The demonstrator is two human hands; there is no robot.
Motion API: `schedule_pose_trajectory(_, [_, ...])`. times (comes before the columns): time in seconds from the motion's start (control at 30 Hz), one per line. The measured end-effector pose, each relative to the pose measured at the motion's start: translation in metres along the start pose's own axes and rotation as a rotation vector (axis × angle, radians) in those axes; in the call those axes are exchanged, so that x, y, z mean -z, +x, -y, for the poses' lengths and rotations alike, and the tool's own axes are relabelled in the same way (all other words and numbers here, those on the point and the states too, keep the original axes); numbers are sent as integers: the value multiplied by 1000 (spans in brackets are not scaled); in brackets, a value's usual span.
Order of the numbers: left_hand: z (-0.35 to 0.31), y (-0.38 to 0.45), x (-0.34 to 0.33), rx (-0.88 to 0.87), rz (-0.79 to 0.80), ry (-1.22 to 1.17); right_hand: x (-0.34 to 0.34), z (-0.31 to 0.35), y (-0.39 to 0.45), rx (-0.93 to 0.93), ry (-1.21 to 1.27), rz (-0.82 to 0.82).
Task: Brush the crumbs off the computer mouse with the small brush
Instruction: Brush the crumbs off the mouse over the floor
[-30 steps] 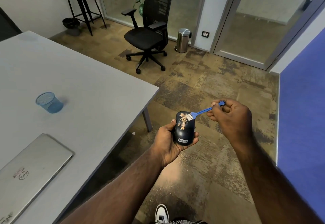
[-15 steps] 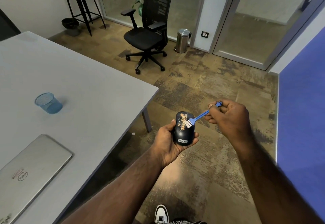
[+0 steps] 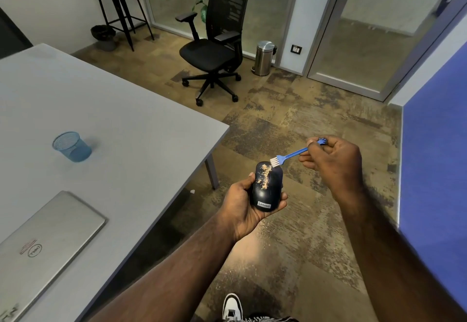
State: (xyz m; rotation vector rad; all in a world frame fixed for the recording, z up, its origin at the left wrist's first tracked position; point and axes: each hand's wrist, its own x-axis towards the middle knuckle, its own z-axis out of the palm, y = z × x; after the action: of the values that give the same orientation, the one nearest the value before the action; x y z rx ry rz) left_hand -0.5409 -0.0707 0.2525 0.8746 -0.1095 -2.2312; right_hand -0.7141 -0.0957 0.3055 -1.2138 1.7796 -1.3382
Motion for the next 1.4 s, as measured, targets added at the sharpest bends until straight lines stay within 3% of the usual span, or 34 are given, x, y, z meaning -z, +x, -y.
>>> schedule_pose_trajectory(0.43, [4,-3,-1,3,5,19,3,-4,1,35,-141,-43])
schedule_pose_trajectory(0.57, [2,-2,1,-11,2,16,7,0,-1,16,-51,-26])
schedule_pose_trajectory(0.7, [1,-2,2,-17,-4,3,10,-7,-1,47,-157,-47])
schedule_pose_trajectory(0.83, [2,-2,2,-17,-3,-4,14,-6,-4,12,-57,-46])
schedule_pose_trajectory(1.0, [2,-2,3,-20,-14,-14,18,-13,-7,53,-170,-48])
schedule_pose_trajectory(1.13, [2,-2,4,-26,-20,-20,23,-8,-10,76,-86,-69])
schedule_pose_trajectory(1.27, [1,1,6,-41,-39,-4,22,7,-33,238,-58,55])
schedule_pose_trajectory(1.4, [2,3,4,-66,-41,24,15,8,-64,437,-195,253])
